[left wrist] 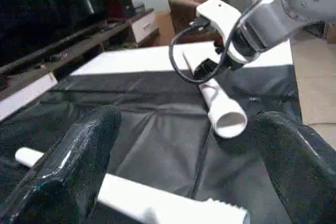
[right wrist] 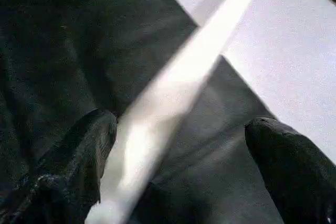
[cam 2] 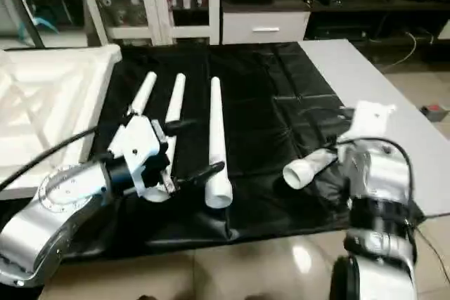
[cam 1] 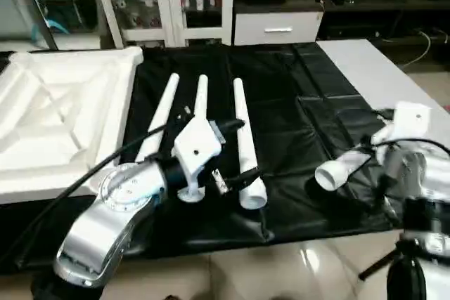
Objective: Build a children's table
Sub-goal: Pick table leg
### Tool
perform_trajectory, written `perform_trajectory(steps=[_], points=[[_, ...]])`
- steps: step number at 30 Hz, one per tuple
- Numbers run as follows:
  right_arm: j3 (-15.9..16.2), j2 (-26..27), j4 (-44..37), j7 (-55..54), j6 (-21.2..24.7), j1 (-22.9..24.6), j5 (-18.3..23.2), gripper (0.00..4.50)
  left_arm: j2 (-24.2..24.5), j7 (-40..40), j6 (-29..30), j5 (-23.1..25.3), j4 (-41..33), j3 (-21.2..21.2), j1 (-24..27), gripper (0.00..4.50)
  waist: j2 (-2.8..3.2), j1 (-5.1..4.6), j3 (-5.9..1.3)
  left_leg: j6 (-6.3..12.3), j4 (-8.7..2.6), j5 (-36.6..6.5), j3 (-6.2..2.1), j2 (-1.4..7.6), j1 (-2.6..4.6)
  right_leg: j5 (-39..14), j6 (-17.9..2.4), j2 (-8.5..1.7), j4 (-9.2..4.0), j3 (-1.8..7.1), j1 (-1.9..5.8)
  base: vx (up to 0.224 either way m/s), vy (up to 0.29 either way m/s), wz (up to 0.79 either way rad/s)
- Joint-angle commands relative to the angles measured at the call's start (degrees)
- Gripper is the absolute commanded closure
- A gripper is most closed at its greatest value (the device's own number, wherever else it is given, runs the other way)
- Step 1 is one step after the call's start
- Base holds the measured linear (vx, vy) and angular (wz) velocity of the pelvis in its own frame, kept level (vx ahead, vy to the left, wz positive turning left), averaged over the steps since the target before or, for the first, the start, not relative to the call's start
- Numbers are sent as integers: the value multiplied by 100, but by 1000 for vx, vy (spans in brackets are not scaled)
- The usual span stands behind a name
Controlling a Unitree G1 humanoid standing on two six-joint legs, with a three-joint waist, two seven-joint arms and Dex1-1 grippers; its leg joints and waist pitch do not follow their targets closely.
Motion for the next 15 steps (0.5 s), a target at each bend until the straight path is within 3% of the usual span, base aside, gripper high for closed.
perform_trajectory(steps=[1, 3, 4, 8, 11, 15], points=[[-102, 34, 269, 74, 34, -175, 124, 11, 105, -63, 110, 34, -198, -49, 17, 0, -74, 53, -380, -213, -547, -1560, -60, 330, 117, -1313, -1126, -205, -447, 79, 74, 0, 0, 0], [-147, 59, 399, 98, 92, -241, 136, 11, 164, -103, 166, -6, -254, -79, 16, 0, -73, 67, -407, -164, -531, -1165, -40, 344, 82, -785, -1198, -197, -396, 67, 119, 0, 0, 0], [-196, 90, 576, 105, 179, -309, 159, 11, 237, -172, 263, -57, -339, -122, 20, 0, -133, 128, -425, -12, -506, -600, -6, 349, 58, -182, -1311, -198, -322, 51, 165, 54, -16, -2], [-191, 99, 941, 86, 312, -401, 188, 11, 428, -364, 517, -120, -558, -224, 29, 0, -160, 220, -437, 195, -470, -57, 53, 340, 63, 286, -1438, -183, -284, 50, 180, 19, -5, -1], [-251, 131, 1182, 63, 530, -419, 277, 11, 406, -360, 571, -218, -695, -208, 11, 0, -176, 276, -401, 115, -491, -302, 91, 374, 99, -52, -1437, -168, -311, 57, 141, 0, 0, 0], [-273, 155, 1240, 68, 686, -390, 284, 36, 404, -329, 614, -230, -742, -223, -18, 0, -170, 309, -356, -377, -563, -1159, 135, 417, 171, -1073, -1110, -158, -386, 66, 47, 0, 0, 0]])
